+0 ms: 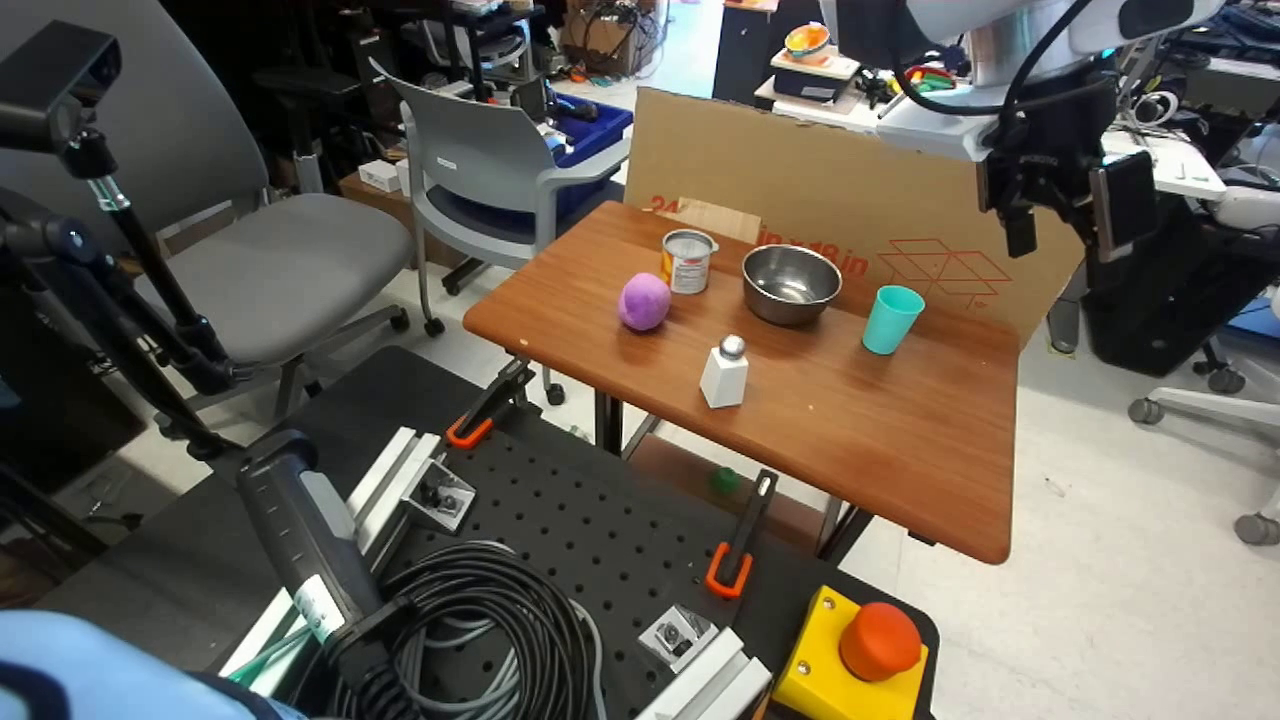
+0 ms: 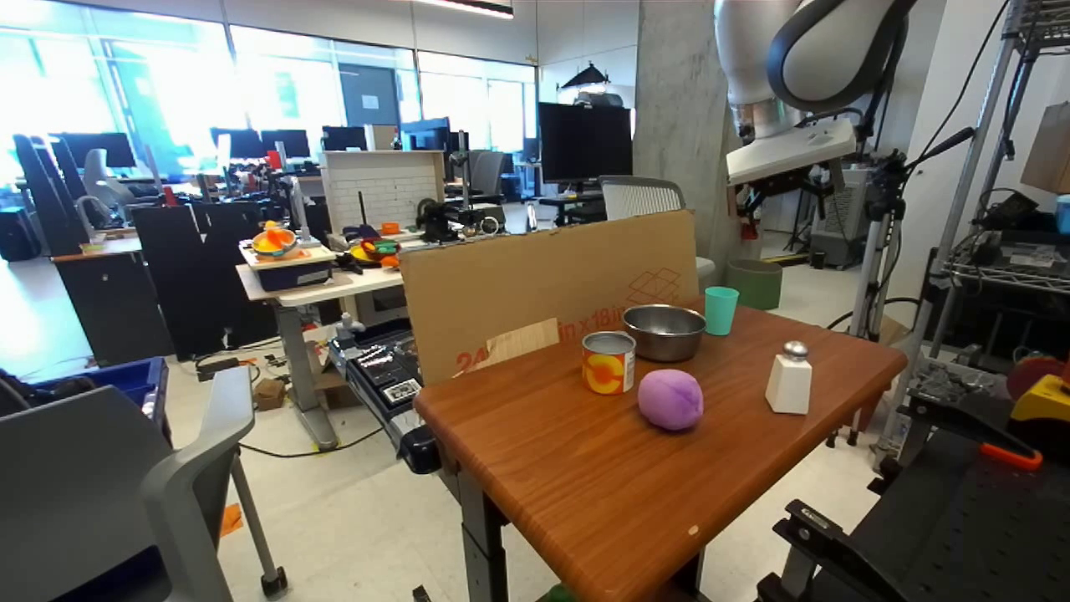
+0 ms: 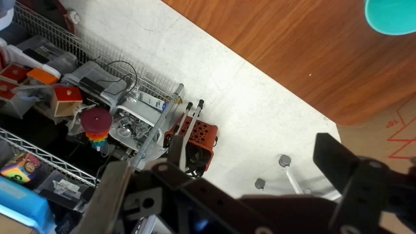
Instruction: Move the cup forwards.
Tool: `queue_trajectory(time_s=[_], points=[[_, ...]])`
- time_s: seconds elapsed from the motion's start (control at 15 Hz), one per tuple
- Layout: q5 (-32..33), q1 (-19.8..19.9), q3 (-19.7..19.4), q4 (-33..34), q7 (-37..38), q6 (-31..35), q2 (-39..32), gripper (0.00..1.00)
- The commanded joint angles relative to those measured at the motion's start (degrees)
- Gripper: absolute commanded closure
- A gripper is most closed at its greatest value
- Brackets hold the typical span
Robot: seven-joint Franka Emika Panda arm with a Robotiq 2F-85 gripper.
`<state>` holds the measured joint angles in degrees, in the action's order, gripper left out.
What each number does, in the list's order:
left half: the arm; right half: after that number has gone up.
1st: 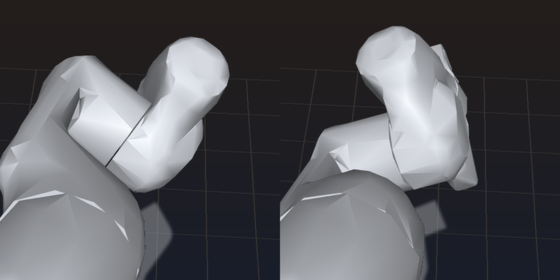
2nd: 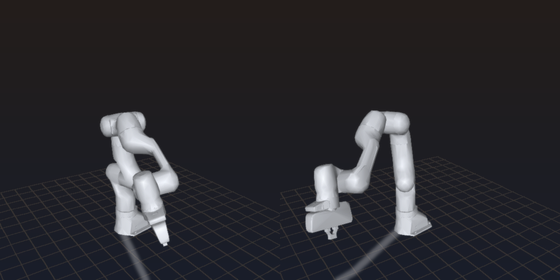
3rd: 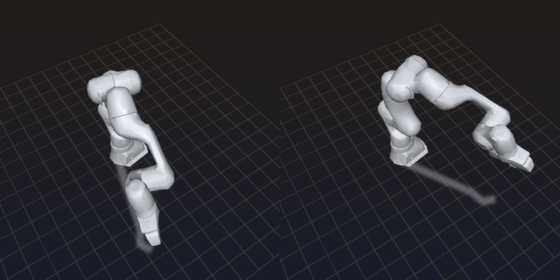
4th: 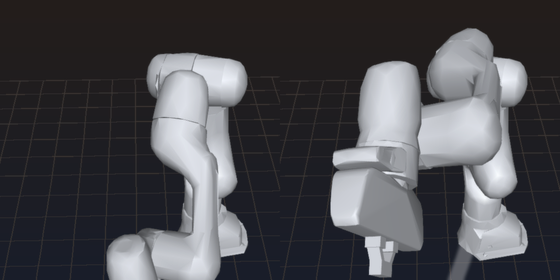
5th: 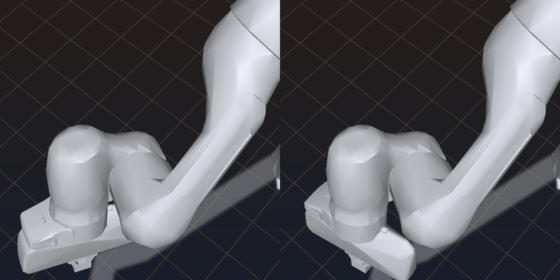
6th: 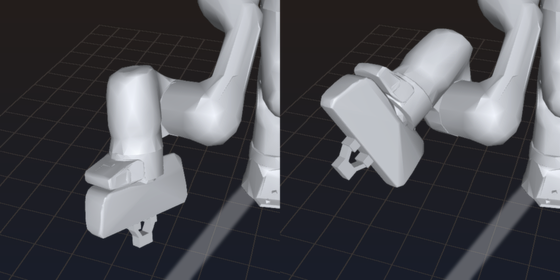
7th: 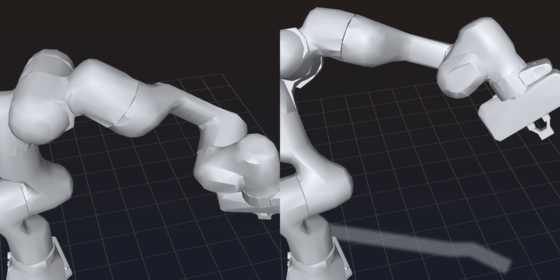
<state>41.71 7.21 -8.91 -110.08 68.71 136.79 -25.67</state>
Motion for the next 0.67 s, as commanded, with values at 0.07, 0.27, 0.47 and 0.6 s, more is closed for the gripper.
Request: queue_trajectory(time_s=[0.07, 0.27, 0.47, 0.6], points=[[-8.8, -2.4, -1.0, 3.0, 0.2, -2.0, -2.7, 0.00], [-15.7, -3.0, -1.1, 2.4, -2.4, -3.4, -2.4, 0.00], [-17.8, -4.2, -1.9, 2.5, -3.3, -3.8, -3.2, 0.00], [-17.4, -4.9, -2.5, 2.3, -2.8, -2.6, -3.8, 0.00]])
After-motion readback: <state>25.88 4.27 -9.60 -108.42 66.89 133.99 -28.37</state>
